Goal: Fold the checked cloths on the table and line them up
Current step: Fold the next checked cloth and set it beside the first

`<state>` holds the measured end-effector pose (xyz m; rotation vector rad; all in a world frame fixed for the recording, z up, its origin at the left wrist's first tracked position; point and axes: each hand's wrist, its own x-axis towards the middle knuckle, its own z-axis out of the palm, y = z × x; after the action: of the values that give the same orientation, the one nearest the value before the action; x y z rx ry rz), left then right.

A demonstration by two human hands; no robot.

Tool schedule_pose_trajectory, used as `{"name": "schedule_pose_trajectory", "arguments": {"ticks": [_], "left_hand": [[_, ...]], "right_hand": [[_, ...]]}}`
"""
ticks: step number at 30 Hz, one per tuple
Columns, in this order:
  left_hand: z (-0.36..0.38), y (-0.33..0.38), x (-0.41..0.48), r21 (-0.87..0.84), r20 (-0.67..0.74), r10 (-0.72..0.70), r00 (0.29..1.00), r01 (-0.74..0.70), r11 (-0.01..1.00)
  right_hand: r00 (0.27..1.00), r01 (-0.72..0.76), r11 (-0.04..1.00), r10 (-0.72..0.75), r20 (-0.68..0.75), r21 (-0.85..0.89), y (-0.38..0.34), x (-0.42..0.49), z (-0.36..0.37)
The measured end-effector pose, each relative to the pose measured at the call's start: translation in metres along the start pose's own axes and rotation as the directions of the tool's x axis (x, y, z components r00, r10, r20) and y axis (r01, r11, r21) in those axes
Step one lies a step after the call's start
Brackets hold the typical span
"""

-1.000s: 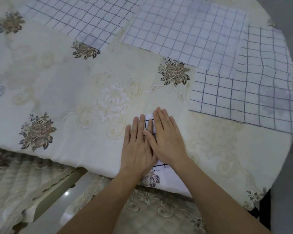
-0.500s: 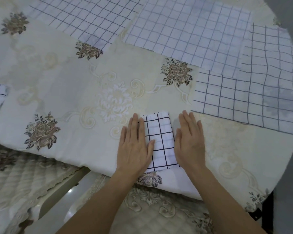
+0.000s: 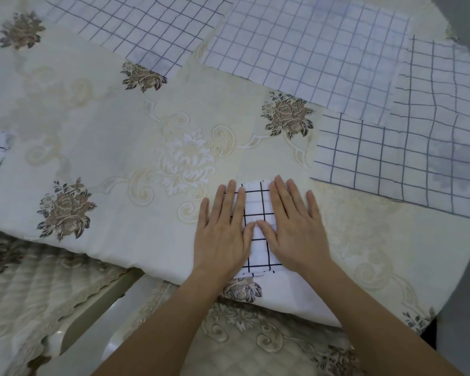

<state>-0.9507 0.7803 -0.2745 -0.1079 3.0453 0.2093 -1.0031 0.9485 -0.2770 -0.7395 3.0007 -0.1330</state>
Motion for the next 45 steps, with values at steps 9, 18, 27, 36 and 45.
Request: {"name": "schedule_pose_trajectory", "arguments": {"ticks": [9, 18, 27, 36, 45], "left_hand": [[0.0, 0.01, -0.018, 0.0, 0.064, 0.196, 0.979, -0.196, 0.981], [-0.004, 0.01, -0.023, 0.022, 0.099, 0.158, 0.983, -0.161, 0.987], [-0.013, -0.017, -0.03, 0.047, 0.153, 0.211, 0.965, -0.221, 0.974], [-0.049, -0.028, -0.043, -0.134, 0.045, 0.055, 0.997, -0.048, 0.99], [-0.039, -0.021, -0.05, -0.062, 0.035, 0.245, 0.969, -0.243, 0.968]], "right_hand": [[0.997, 0.001, 1.0, 0.0, 0.075, -0.01, 0.001, -0.001, -0.002], [0.991, 0.093, 0.991, -0.102, 0.082, 0.097, -0.023, -0.027, -0.008], [0.992, -0.046, 0.999, 0.043, 0.115, 0.022, -0.002, -0.044, -0.012], [0.978, -0.186, 0.969, 0.166, 0.128, 0.163, -0.013, -0.03, -0.039], [0.695, -0.713, 0.448, 0.559, 0.453, 0.54, -0.031, 0.008, -0.066]]}}
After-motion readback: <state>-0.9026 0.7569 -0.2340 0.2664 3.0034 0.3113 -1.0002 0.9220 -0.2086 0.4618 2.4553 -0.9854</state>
